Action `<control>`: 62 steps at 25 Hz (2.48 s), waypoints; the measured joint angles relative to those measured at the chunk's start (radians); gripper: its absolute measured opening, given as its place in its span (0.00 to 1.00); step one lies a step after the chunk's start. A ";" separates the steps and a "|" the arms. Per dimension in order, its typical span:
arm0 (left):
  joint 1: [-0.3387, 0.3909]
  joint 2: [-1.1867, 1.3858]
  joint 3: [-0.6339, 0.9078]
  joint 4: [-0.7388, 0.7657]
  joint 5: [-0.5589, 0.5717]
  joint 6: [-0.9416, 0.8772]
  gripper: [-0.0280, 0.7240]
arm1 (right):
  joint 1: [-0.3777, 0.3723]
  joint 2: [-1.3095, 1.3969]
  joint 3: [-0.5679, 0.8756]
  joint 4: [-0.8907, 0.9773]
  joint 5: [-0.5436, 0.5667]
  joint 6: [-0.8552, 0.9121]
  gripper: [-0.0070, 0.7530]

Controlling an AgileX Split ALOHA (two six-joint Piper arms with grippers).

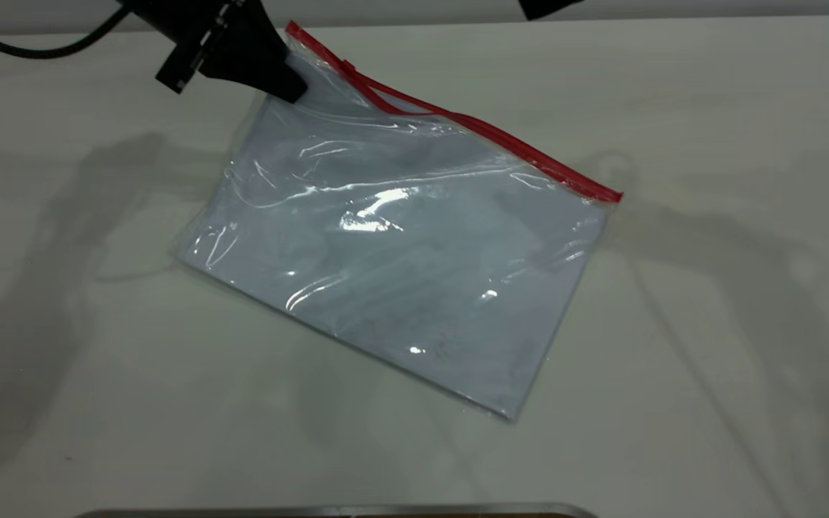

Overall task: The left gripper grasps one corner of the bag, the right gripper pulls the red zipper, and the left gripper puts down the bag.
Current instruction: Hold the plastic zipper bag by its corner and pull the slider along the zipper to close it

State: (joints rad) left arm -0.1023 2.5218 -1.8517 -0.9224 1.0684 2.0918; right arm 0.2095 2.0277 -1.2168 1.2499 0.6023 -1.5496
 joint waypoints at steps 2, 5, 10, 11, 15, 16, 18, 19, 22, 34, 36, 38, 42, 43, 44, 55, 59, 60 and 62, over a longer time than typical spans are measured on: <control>-0.015 0.000 0.000 0.002 -0.001 0.007 0.11 | 0.005 0.045 -0.036 0.003 0.018 -0.001 0.77; -0.040 0.000 0.000 0.002 -0.002 0.015 0.11 | 0.027 0.111 -0.107 0.003 0.044 -0.002 0.77; -0.066 0.000 0.000 0.000 -0.010 0.015 0.11 | 0.079 0.218 -0.211 0.003 0.070 -0.003 0.77; -0.068 0.000 0.000 -0.004 -0.010 0.015 0.11 | 0.086 0.237 -0.227 0.003 0.073 -0.003 0.77; -0.068 0.000 0.000 -0.058 -0.012 0.016 0.11 | 0.104 0.278 -0.260 0.007 0.081 -0.003 0.77; -0.068 0.000 0.000 -0.081 -0.015 0.016 0.11 | 0.106 0.281 -0.264 0.007 0.081 -0.003 0.77; -0.068 0.002 0.000 -0.123 -0.018 0.018 0.11 | 0.109 0.282 -0.265 0.018 0.081 -0.010 0.77; -0.068 0.003 0.000 -0.136 -0.021 0.018 0.11 | 0.110 0.282 -0.265 0.026 0.081 -0.015 0.77; -0.068 0.004 0.000 -0.147 -0.026 0.020 0.11 | 0.110 0.282 -0.265 0.048 0.081 -0.028 0.77; -0.068 0.006 0.000 -0.163 -0.028 0.023 0.11 | 0.110 0.282 -0.267 0.157 0.081 -0.064 0.45; -0.068 0.010 0.000 -0.193 -0.028 0.023 0.11 | 0.110 0.282 -0.267 0.162 0.080 -0.081 0.38; -0.068 0.011 0.000 -0.218 -0.028 0.023 0.11 | 0.110 0.282 -0.267 0.165 0.080 -0.088 0.33; -0.068 0.011 0.000 -0.231 -0.029 0.023 0.11 | 0.110 0.282 -0.267 0.172 0.078 -0.095 0.30; -0.068 0.011 0.000 -0.231 -0.029 0.023 0.11 | 0.110 0.282 -0.267 0.172 0.078 -0.096 0.30; -0.068 0.011 0.000 -0.231 -0.029 0.023 0.11 | 0.110 0.282 -0.267 0.172 0.077 -0.096 0.30; -0.068 0.011 0.000 -0.231 -0.016 0.023 0.11 | 0.110 0.282 -0.267 0.172 0.073 -0.096 0.06; -0.068 0.011 0.000 -0.231 -0.009 -0.014 0.11 | 0.110 0.282 -0.270 0.140 0.075 -0.081 0.05; -0.068 0.011 0.000 -0.231 -0.008 -0.033 0.11 | 0.110 0.282 -0.272 0.124 0.075 -0.068 0.05; -0.068 0.011 0.000 -0.231 -0.008 -0.067 0.11 | 0.110 0.282 -0.273 0.093 0.076 -0.041 0.05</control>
State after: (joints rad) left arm -0.1703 2.5325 -1.8517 -1.1532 1.0601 2.0247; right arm 0.3192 2.3095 -1.4896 1.3433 0.6785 -1.5910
